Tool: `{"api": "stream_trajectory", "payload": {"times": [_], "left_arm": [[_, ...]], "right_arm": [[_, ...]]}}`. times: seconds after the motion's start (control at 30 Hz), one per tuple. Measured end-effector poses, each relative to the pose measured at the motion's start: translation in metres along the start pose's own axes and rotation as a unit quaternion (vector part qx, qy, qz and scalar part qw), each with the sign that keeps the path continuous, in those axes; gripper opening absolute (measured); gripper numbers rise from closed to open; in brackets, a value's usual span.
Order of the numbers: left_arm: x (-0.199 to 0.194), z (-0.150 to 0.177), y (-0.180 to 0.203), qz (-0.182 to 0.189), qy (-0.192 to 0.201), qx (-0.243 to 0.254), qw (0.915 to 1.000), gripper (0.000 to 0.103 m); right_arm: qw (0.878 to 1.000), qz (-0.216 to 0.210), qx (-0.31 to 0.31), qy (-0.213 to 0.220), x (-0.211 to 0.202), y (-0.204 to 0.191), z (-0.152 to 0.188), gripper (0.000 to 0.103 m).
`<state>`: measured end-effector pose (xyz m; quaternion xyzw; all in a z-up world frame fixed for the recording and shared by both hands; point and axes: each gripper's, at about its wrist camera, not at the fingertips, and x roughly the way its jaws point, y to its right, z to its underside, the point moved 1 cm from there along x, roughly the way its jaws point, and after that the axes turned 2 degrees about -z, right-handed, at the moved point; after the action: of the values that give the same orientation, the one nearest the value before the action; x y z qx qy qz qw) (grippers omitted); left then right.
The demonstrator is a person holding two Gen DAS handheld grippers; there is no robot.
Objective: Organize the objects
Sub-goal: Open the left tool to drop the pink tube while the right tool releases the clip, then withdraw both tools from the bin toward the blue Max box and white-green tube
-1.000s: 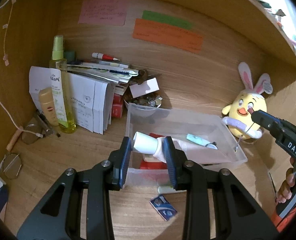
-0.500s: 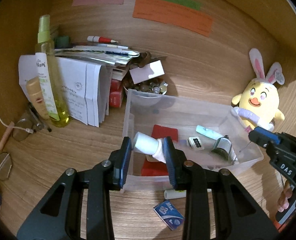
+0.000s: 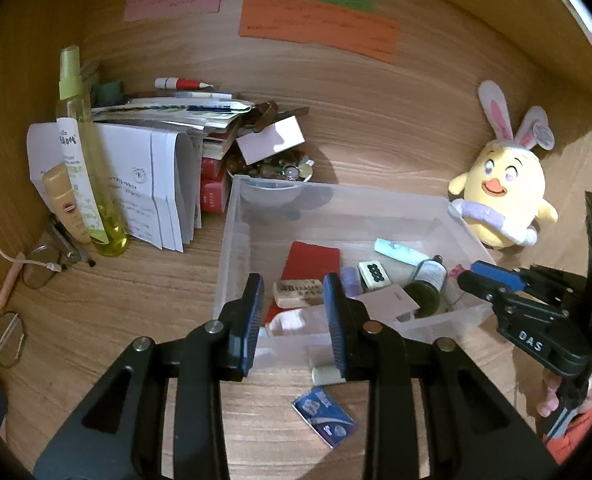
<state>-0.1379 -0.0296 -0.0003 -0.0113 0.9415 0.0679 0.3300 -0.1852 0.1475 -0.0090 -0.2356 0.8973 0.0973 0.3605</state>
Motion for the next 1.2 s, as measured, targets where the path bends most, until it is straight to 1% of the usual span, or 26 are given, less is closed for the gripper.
{"api": "stream_trajectory", "payload": {"times": [0.03,0.07,0.13,0.23,0.3,0.43,0.5,0.6,0.67,0.77,0.9,1.0,1.07,1.2], "left_arm": [[-0.002,0.001,0.001,0.001,0.001,0.001,1.0000,0.035],[-0.005,0.002,0.002,0.002,0.003,0.003,1.0000,0.041],[-0.010,0.004,0.003,0.000,0.007,0.006,1.0000,0.048],[-0.017,0.008,0.006,-0.002,0.011,0.013,0.9999,0.053],[-0.020,0.011,0.006,-0.003,0.011,0.017,0.9998,0.060],[-0.022,0.019,0.006,-0.011,0.004,0.023,0.9997,0.066],[-0.019,0.024,0.006,-0.010,-0.008,0.025,0.9996,0.066],[-0.010,0.034,0.007,-0.012,-0.032,0.029,0.9990,0.067],[-0.002,0.042,0.007,-0.012,-0.052,0.032,0.9981,0.067],[0.011,0.052,0.008,-0.007,-0.080,0.034,0.9962,0.067],[0.023,0.064,0.011,-0.008,-0.106,0.040,0.9936,0.067],[0.028,0.069,0.014,-0.007,-0.116,0.046,0.9921,0.067],[0.028,0.071,0.017,-0.015,-0.117,0.054,0.9915,0.067],[0.029,0.073,0.021,-0.016,-0.120,0.067,0.9903,0.067]], "right_arm": [[1.000,0.000,0.000,-0.001,0.000,0.000,0.000,0.019],[1.000,-0.001,0.001,-0.001,-0.001,0.000,0.000,0.019],[1.000,0.000,0.001,0.000,-0.002,-0.001,0.000,0.020],[1.000,0.004,0.001,0.005,-0.004,-0.001,0.000,0.029],[1.000,0.006,0.001,0.010,-0.008,-0.001,-0.001,0.037],[1.000,0.010,0.001,0.020,-0.016,-0.002,-0.001,0.044],[1.000,0.012,0.001,0.026,-0.021,-0.003,0.000,0.052],[0.999,0.012,0.000,0.036,-0.030,-0.004,0.003,0.058],[0.999,0.012,-0.003,0.040,-0.035,-0.005,0.005,0.060],[0.999,0.012,-0.005,0.043,-0.042,-0.007,0.011,0.061],[0.999,0.007,-0.006,0.042,-0.047,-0.010,0.018,0.062],[0.999,-0.001,-0.009,0.037,-0.050,-0.013,0.026,0.063],[0.999,-0.006,-0.012,0.030,-0.049,-0.017,0.032,0.064],[1.000,-0.025,-0.018,0.006,-0.038,-0.025,0.044,0.066]]}}
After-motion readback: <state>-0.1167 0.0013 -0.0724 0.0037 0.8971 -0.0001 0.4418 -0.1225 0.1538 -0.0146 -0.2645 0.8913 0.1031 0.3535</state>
